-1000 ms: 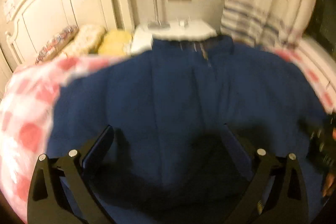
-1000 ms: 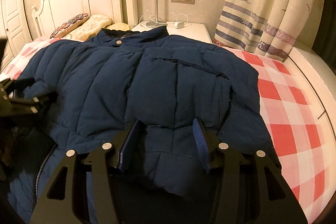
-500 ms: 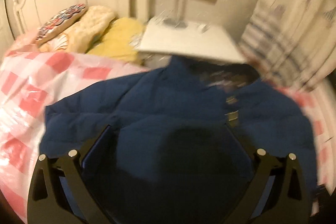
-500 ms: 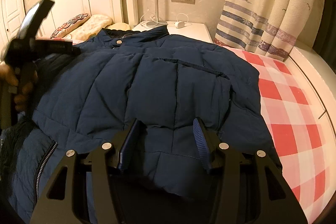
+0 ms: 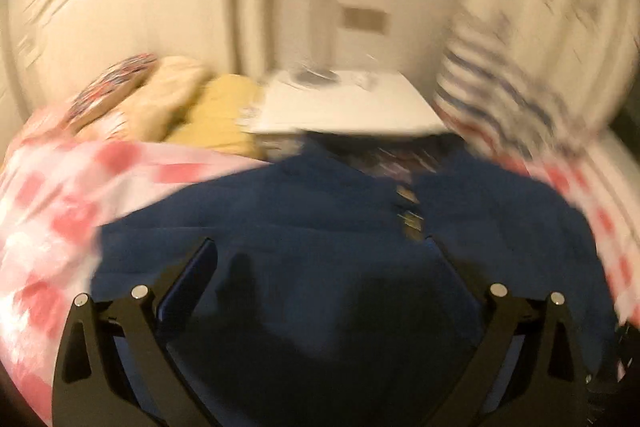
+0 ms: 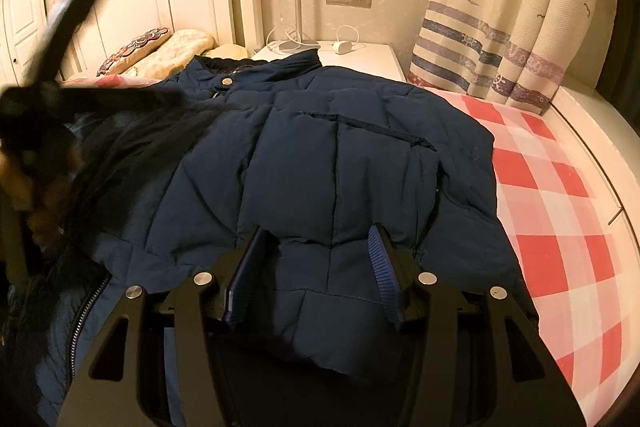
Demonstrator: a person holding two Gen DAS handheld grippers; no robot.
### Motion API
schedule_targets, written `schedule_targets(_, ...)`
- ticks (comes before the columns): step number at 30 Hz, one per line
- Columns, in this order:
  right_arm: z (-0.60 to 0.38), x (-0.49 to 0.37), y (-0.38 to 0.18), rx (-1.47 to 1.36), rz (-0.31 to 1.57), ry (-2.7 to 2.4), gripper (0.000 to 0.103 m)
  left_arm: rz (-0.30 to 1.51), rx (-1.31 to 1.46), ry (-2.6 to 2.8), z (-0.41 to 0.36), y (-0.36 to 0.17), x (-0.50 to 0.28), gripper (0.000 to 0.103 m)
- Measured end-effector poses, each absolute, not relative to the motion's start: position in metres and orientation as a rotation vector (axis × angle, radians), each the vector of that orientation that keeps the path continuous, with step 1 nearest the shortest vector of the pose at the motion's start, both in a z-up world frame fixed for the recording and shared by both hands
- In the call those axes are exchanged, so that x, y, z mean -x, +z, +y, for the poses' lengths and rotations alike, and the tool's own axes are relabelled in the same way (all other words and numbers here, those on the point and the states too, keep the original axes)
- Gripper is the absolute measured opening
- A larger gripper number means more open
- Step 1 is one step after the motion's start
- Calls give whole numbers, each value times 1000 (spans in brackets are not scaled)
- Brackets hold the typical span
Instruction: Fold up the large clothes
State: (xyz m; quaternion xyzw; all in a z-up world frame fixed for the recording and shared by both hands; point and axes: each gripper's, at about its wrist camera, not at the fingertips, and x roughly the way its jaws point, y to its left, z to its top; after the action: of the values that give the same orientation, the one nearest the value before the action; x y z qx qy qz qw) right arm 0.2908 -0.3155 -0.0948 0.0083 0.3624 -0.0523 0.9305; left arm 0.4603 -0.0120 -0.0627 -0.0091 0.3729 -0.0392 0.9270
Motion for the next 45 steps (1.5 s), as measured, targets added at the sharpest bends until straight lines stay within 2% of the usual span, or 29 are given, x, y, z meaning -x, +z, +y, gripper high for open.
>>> schedule_targets(4,-317,-291,-95,-21,743,-104,48,939,98,-64,38,-101,-478,101)
schedule_targets(7,-315,-291,-95,-15,743,-103,48,858,-40,-109,29,-101,-462,101)
schedule_targets(11,-316,-291,-95,-20,743,-106,50,815,69,-152,29,-78,-412,100)
schedule_targets(15,-316,-291,-95,-16,744,-108,51,831,-17,-167,17,-83,-364,101)
schedule_targets(18,-316,-291,-95,-18,744,-107,51,875,-154,-159,7,-115,-358,101)
schedule_targets(31,-307,-271,-82,-81,702,-89,58,867,-188,-119,1,-118,-356,101)
schedule_targets(33,-290,-259,-78,-62,696,-43,66,869,-194,-116,1,-118,-357,101)
schedule_targets(35,-271,-254,-84,35,732,-30,89,870,-194,-116,1,-118,-356,101)
schedule_targets(36,-259,-255,-93,108,774,-28,92,870,-194,-116,1,-118,-357,101)
schedule_targets(38,-247,-257,-108,202,830,-49,94,870,-195,-115,1,-117,-356,101)
schedule_targets(45,-249,-238,-94,101,822,-17,94,858,-213,-113,-13,-99,-317,101)
